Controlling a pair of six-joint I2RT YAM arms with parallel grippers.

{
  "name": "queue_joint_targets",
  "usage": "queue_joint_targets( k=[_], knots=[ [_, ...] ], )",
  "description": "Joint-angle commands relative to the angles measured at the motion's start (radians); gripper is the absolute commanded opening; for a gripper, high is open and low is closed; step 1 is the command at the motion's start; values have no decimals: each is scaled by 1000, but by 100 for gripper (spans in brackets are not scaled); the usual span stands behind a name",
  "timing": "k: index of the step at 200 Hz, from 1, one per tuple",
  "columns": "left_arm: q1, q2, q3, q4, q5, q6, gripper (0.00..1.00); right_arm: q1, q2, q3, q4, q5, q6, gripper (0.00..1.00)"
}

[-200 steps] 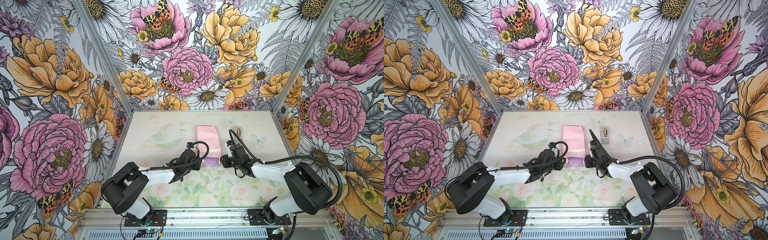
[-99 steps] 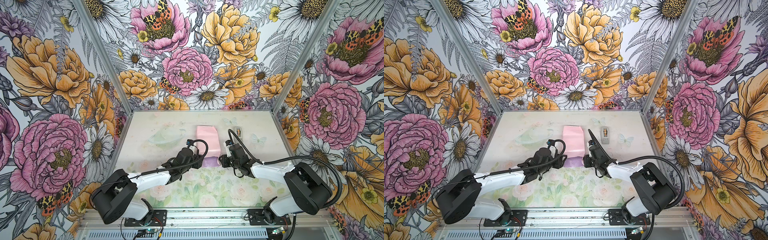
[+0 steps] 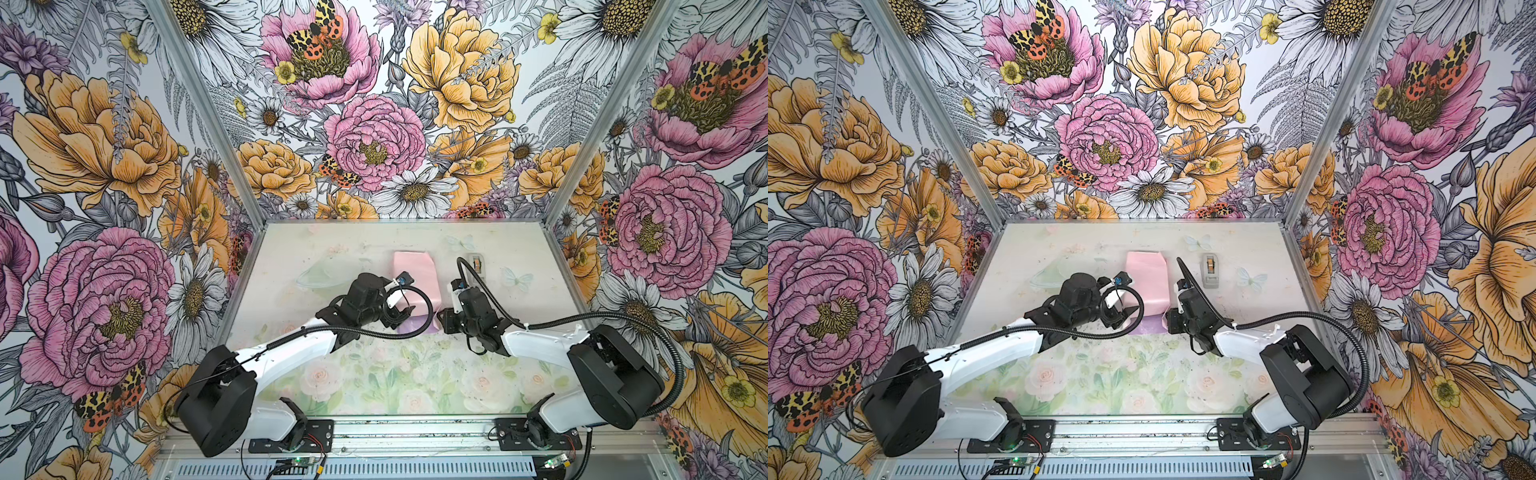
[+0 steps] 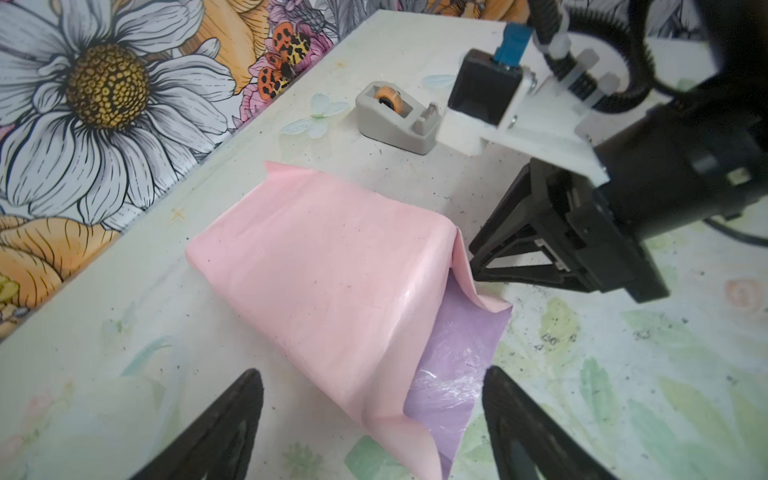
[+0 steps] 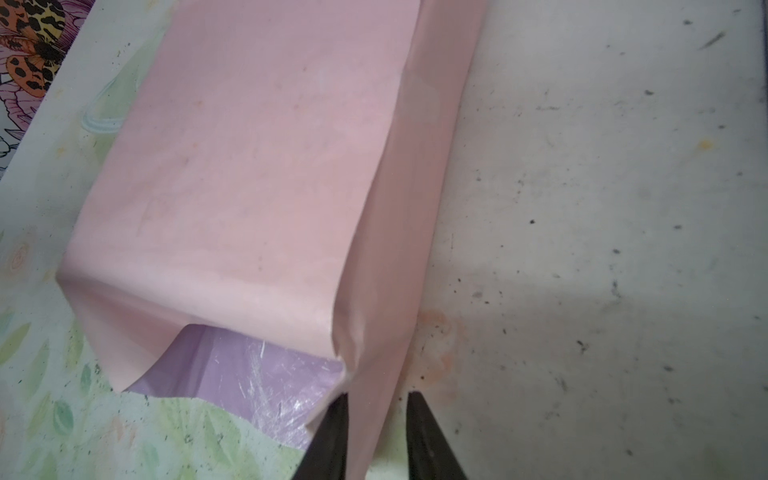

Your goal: Wrap the gift box in paper

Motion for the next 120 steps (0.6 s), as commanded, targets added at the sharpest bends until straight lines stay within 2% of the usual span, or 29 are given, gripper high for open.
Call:
queue_joint_targets(
  k=[1, 41, 120],
  knots=[
    [16, 78, 86, -95, 116, 268, 80, -10, 16, -14, 49, -9, 10, 26],
    [30, 184, 193, -102, 205, 337, 80, -16, 28, -28, 85, -32, 18, 26],
    [34, 341, 292, -149, 148, 357, 82, -20, 13, -40, 89, -20, 21, 26]
  ],
)
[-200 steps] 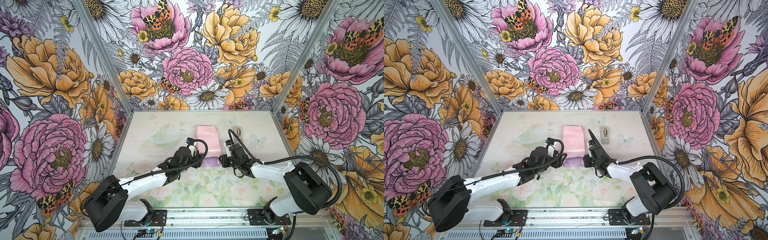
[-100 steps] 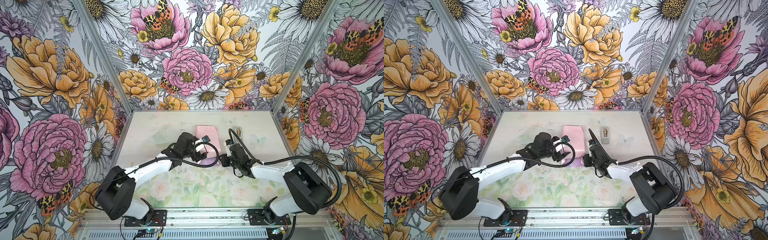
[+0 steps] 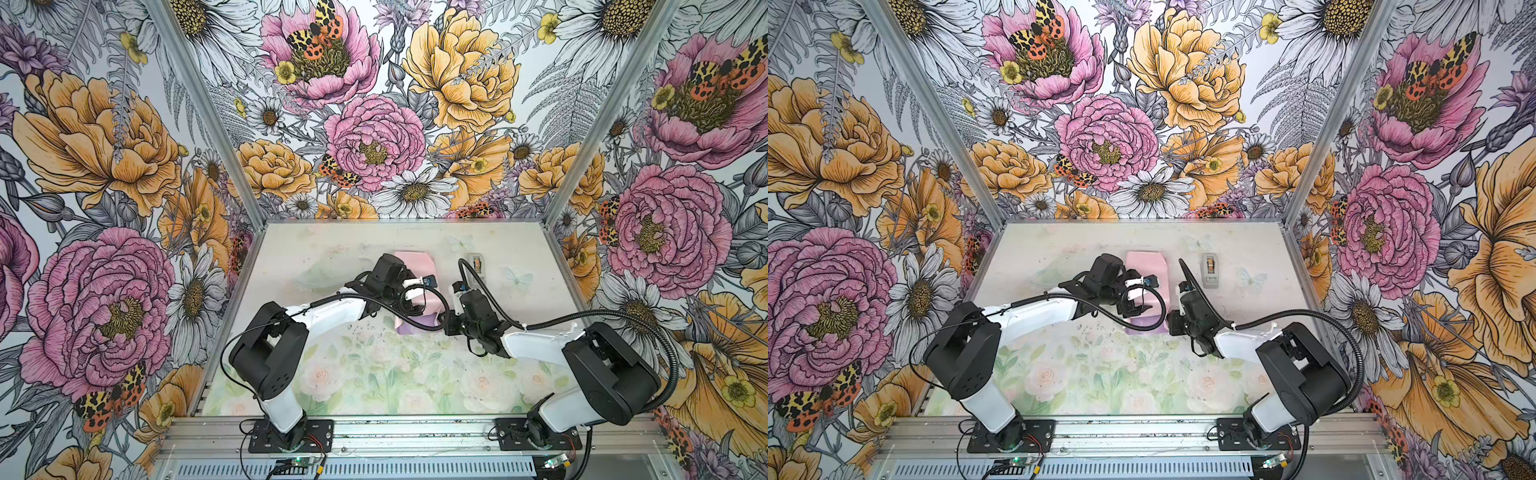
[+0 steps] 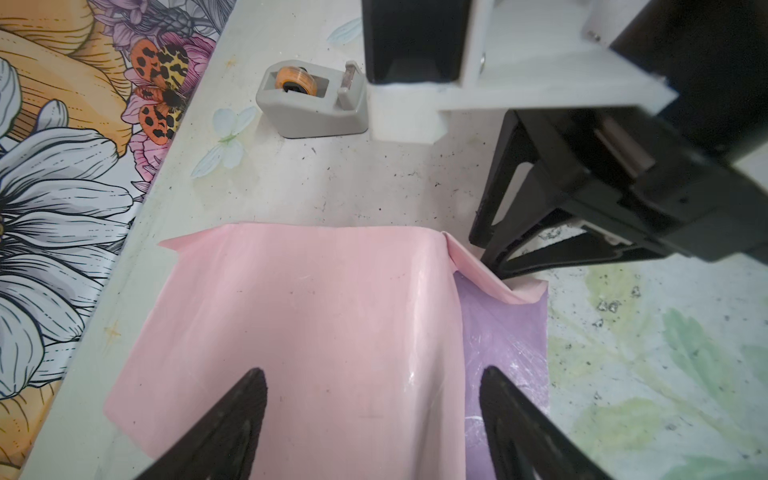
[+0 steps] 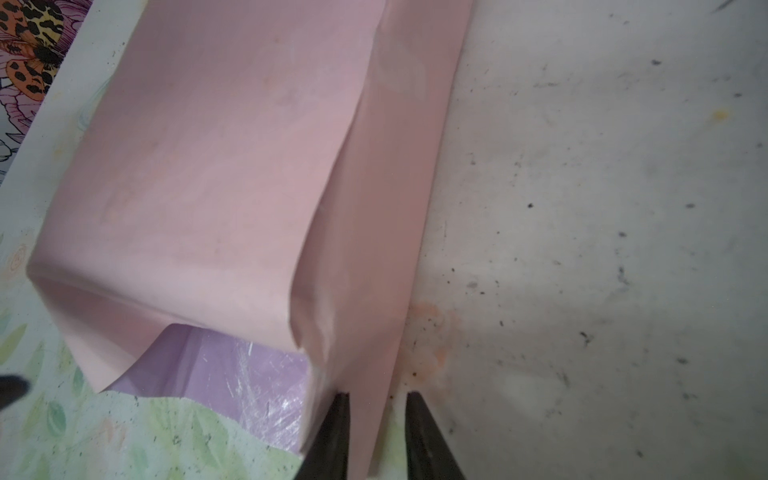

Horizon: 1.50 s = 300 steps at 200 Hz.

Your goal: Wrap the gift box in paper

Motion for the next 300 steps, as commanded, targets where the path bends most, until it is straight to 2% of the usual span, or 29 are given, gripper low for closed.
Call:
queue_joint_targets(
  k=[1, 73, 131, 208, 300],
  knots=[
    [12, 23, 26, -23, 1, 26, 82, -8, -10, -8, 34, 0, 5, 26],
    [13, 84, 24, 4, -66, 24, 73, -18, -50, -52, 85, -25, 9, 25],
    [12, 97, -3, 27, -100, 28, 65, -73, -97, -123, 145, -44, 33, 23],
    [6, 88, -19, 34, -118, 13, 64, -77, -30, -99, 232, -51, 42, 14],
    [4, 81, -19, 38, -114, 3, 64, 15, 20, -83, 324, -33, 30, 10]
  ],
)
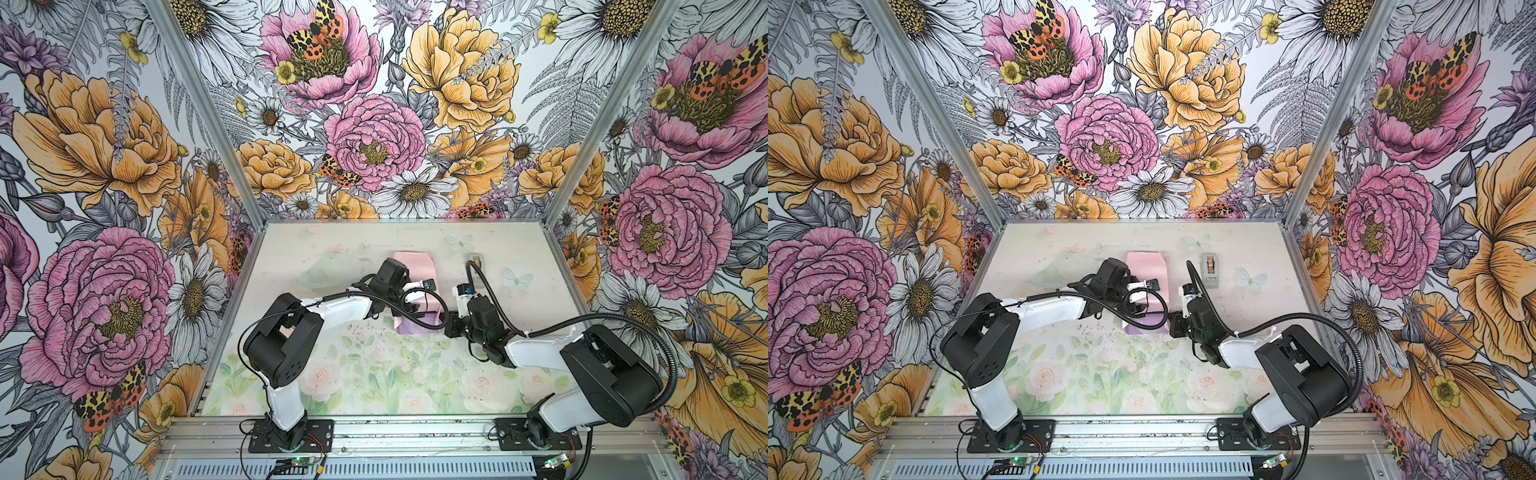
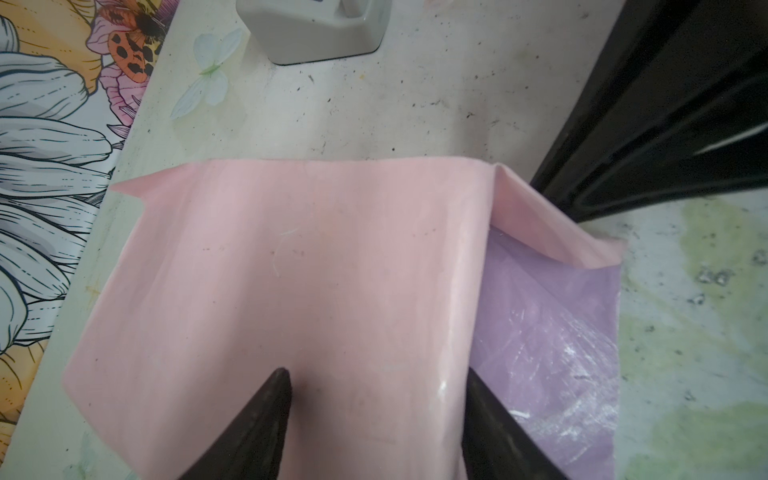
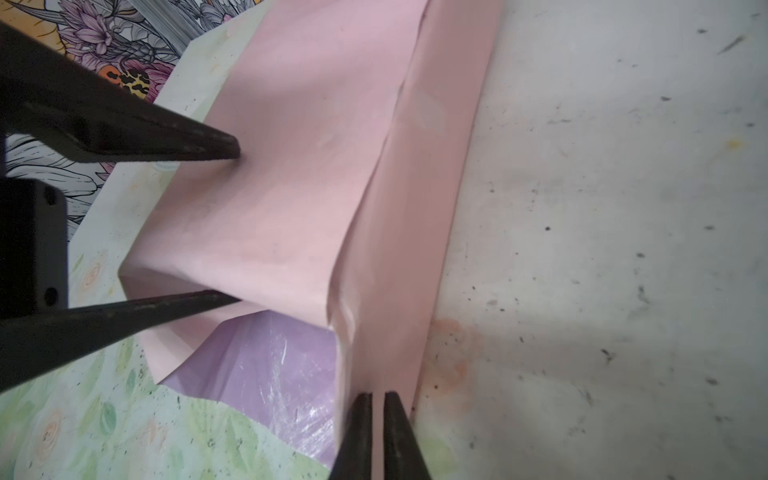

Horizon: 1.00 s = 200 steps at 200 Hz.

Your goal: Wrap the gift box in paper

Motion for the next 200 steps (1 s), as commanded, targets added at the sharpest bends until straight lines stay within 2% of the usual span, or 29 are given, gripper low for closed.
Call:
queue_joint_targets(
  k=[1, 155, 200],
  knots=[
    [-1, -2, -18, 13, -13, -10, 63, 14, 28, 34, 60, 12, 1, 10],
    [0, -1, -17, 17, 8, -26, 62, 53, 246, 126, 132, 34, -18, 10],
    [1, 4, -17, 20, 13, -31, 62, 60, 298, 126, 110, 55, -29, 14]
  ],
)
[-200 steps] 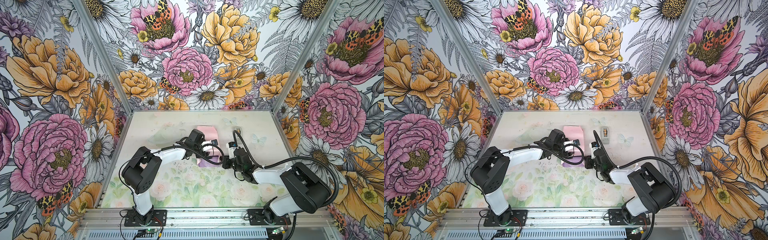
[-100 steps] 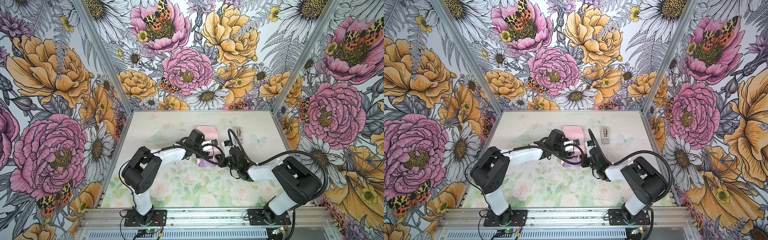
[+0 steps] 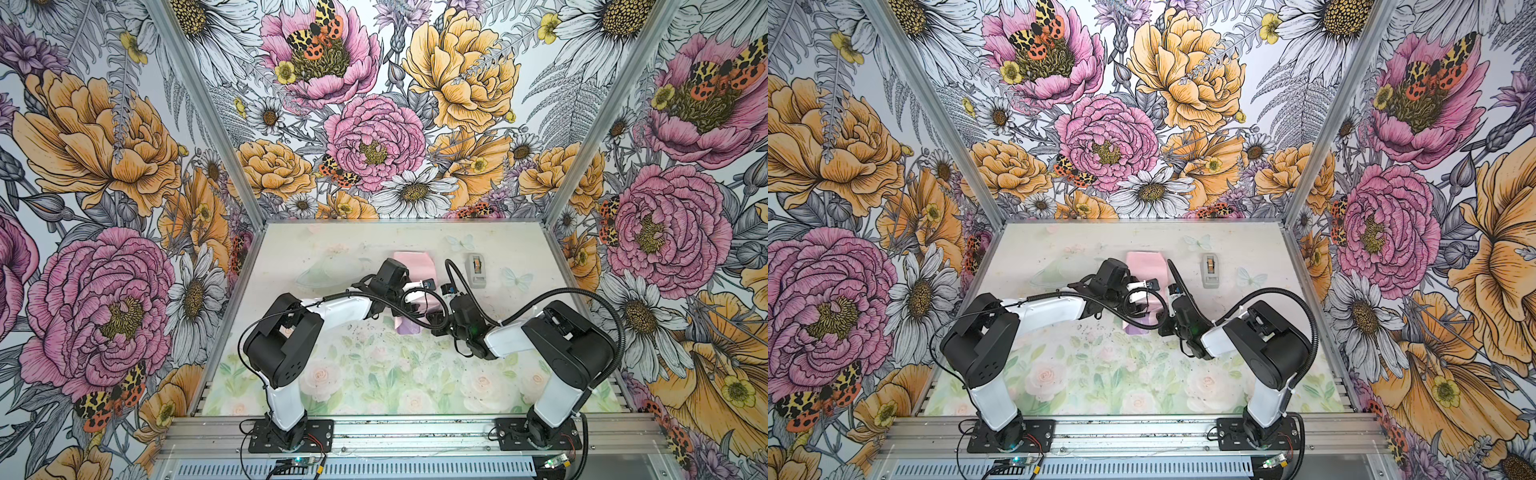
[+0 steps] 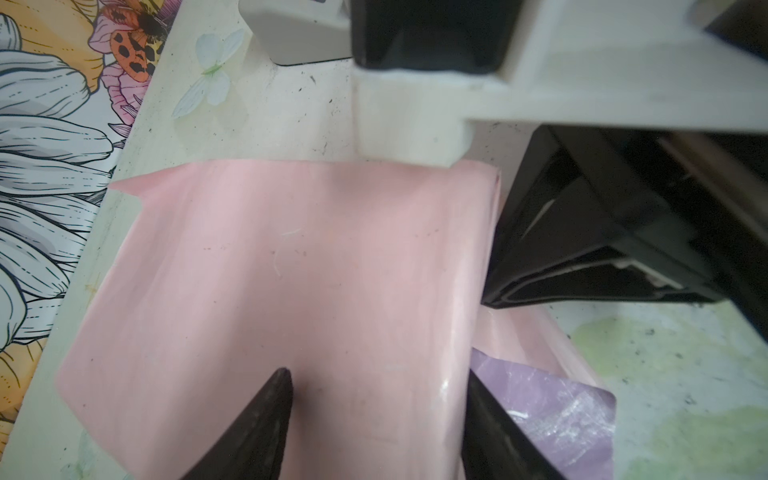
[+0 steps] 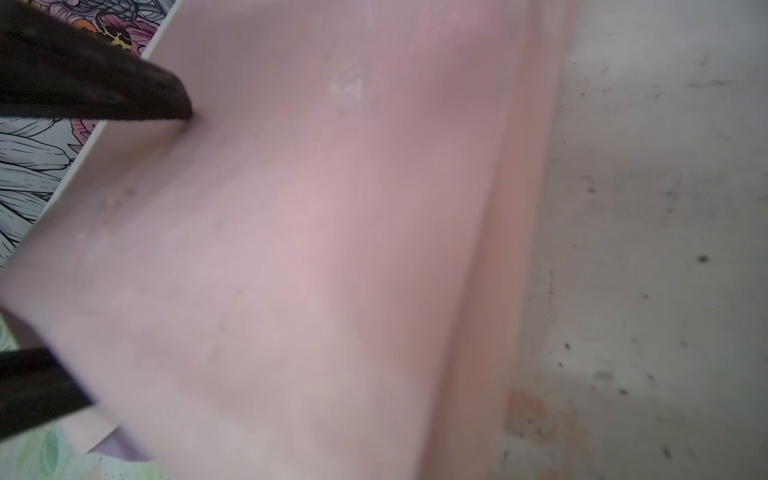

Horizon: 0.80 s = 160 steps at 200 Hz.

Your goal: Wrap the gift box in paper

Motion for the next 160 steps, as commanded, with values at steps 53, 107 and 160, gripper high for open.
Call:
queue_joint_targets(
  k=[53, 107, 160],
  knots=[
    [1, -8, -14, 12, 13, -33, 62, 20, -82, -36, -20, 28, -21, 26],
    [6, -72, -42, 68, 47, -73, 63, -11, -417, -102, -218, 72, -14, 33],
    [10, -60, -41, 74, 44, -84, 63, -40, -497, -117, -336, 135, 21, 22]
  ],
)
